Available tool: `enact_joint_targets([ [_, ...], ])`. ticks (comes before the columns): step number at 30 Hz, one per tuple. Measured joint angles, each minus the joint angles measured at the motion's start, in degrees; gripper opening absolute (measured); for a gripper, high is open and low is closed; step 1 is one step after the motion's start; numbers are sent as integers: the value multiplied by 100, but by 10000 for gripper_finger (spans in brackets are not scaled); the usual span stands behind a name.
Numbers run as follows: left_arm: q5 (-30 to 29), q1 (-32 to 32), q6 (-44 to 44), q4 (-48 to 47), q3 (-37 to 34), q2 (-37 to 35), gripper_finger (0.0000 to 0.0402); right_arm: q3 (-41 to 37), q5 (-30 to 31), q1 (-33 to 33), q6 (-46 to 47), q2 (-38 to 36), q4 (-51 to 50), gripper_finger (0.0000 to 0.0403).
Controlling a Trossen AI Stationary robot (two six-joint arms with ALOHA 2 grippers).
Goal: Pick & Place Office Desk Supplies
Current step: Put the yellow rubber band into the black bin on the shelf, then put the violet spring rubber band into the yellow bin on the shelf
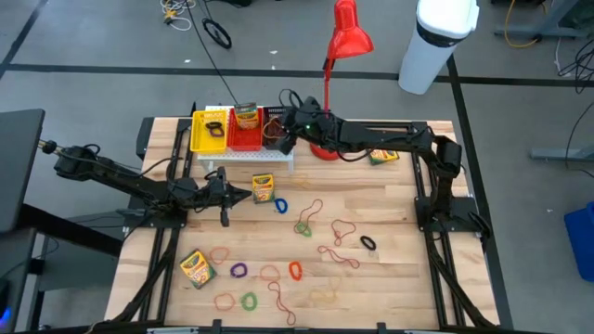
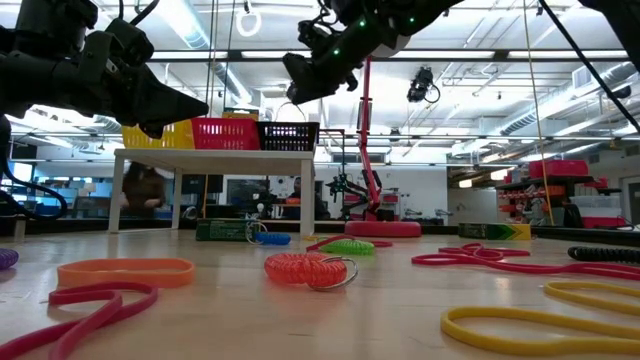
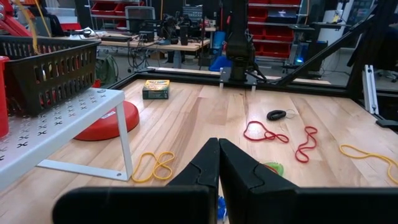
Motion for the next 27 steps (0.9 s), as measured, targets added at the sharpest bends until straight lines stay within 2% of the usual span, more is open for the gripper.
enact_joint_targets([
  [3,-1,0,0,0,0,2,10,0,298,7,-2,0,-82,40],
  [7,1,0,0,0,0,1,10,0,769,17,108,0,-127,97],
  [11,1,1,0,1,0,2,10,-2,798,84,37,-87,-211,158],
  [14,1,-1,0,2,0,1,10,-2,860,243,-26,-416,-469,177],
  [17,0,1,0,2,0,2,10,-82,813,494,-20,-859,-808,152],
  [20,1,0,0,-14,0,2,10,-638,480,795,109,-1353,-713,90],
  [23,1,-1,0,6,0,2,10,-1592,229,1165,239,-1835,-219,20],
  [25,1,-1,0,2,0,2,10,-2340,275,1459,285,-2101,270,12],
  [27,1,-1,0,3,0,2,10,-3078,489,1744,443,-2295,784,25],
])
